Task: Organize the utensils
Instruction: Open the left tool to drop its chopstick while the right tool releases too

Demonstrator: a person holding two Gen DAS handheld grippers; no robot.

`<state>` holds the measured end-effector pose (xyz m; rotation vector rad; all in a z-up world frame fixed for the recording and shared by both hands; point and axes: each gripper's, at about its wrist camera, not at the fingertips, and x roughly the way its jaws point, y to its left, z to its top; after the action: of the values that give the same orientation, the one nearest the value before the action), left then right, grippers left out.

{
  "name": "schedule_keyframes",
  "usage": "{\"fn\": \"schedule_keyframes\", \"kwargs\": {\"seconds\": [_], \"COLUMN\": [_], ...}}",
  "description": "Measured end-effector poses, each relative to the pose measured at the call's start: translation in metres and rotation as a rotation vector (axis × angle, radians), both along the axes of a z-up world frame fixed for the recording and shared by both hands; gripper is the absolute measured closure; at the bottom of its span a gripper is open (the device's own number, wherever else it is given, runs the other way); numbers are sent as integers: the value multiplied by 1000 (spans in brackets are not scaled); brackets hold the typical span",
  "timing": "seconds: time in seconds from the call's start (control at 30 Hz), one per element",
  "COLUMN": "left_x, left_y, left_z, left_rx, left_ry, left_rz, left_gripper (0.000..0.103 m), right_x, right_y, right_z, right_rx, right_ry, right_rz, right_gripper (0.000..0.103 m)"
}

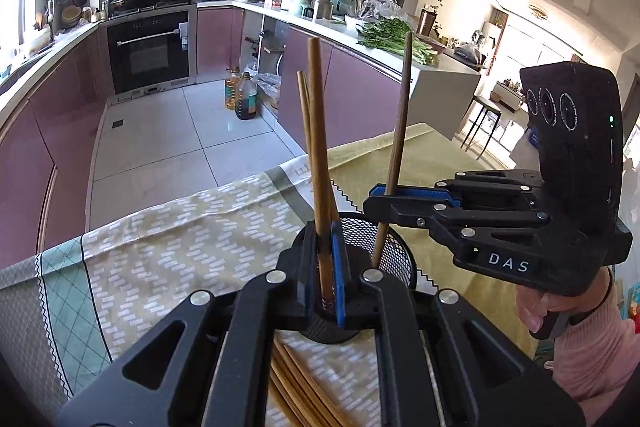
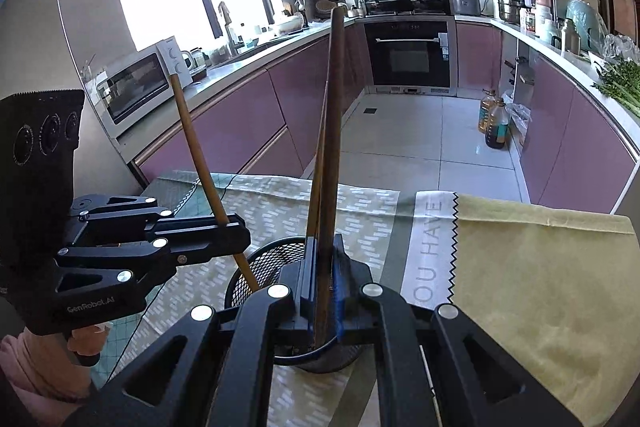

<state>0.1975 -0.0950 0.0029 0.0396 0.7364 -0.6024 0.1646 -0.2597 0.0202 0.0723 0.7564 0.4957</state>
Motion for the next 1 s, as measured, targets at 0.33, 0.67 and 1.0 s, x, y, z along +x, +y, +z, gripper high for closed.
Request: {"fn": "schedule_keyframes", "kwargs": {"seconds": [0.33,0.67,1.0], "left_x": [-5,-73,-106], "left_y": [7,48,72], "left_z": [-4,2,-52], "left_rx": [3,39,112], "left_ry": [-19,-189,-56], "left_rz": [64,165,152], "left_gripper": [84,52,47], "right_x": [-1,-69,-97], "right_y": [-6,-3,41], "right_z": [-2,16,-46], "right_rx": [33,76,40], "right_ry": [-16,-156,22], "right_rz": [-30,62,200], "right_gripper": [89,63,60]}}
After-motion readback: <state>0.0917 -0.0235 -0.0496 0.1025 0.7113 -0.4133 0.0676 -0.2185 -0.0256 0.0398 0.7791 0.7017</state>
